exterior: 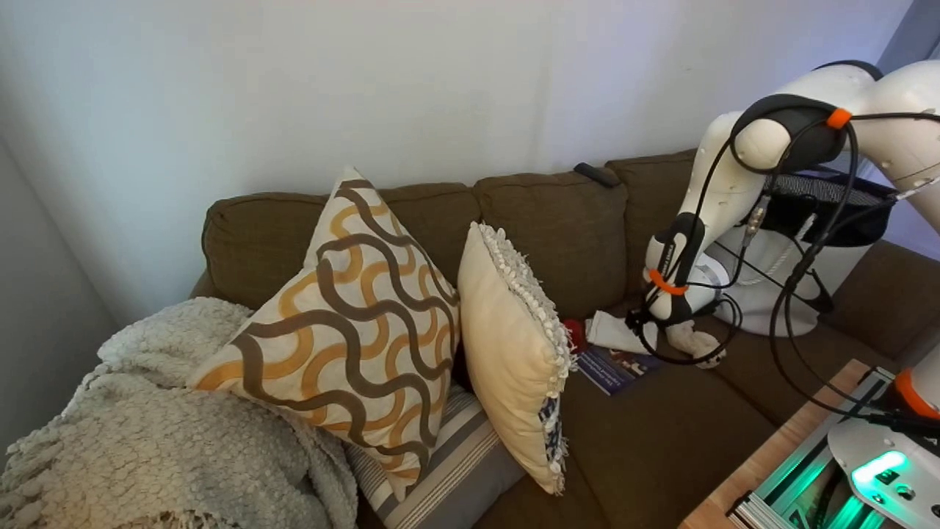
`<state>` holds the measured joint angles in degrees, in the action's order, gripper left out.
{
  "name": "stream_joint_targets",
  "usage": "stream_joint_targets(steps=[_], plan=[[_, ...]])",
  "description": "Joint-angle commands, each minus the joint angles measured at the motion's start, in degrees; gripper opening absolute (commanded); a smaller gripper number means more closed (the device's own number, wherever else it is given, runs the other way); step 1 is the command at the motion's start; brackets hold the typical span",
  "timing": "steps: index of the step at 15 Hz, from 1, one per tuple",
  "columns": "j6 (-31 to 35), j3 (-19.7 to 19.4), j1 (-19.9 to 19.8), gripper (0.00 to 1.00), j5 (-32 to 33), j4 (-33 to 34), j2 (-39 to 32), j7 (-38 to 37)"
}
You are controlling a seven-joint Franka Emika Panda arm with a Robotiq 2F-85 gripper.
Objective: Fold the towel from left to right once
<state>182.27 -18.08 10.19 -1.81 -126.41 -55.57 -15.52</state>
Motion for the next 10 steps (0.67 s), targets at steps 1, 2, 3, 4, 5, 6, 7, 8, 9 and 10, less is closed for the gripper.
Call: stream_joint_targets(steps=[1,2,3,4,5,6,7,8,9,10], plan=[[1.4,2.5,-2.4,1.00,-2.2,-1.1,1.0,2.9],[2.2,4.0,-4.4,1.00,-2.2,-2.0,1.9,3.6],[2.9,5.4,-4.8,1.00,-2.8,-1.1,1.1,3.2],[2.3,5.6,-4.8,1.00,-3.8,-0.4,0.7,2.2],[2.2,6.6,-5.6,1.00,-5.4,1.1,-0.4,1.0],[2.4,6.9,-5.6,1.00,-7.0,2.4,-1.6,0.0],[2.7,7.5,-5.9,1.00,-8.3,4.1,-3.1,-0.8],[2.5,7.7,-5.9,1.00,-9.4,5.6,-4.3,-1.3],[2.5,6.8,-4.8,1.00,-10.8,6.9,-5.6,-2.4],[2.7,6.1,-4.2,1.00,-12.0,7.9,-6.6,-3.3]])
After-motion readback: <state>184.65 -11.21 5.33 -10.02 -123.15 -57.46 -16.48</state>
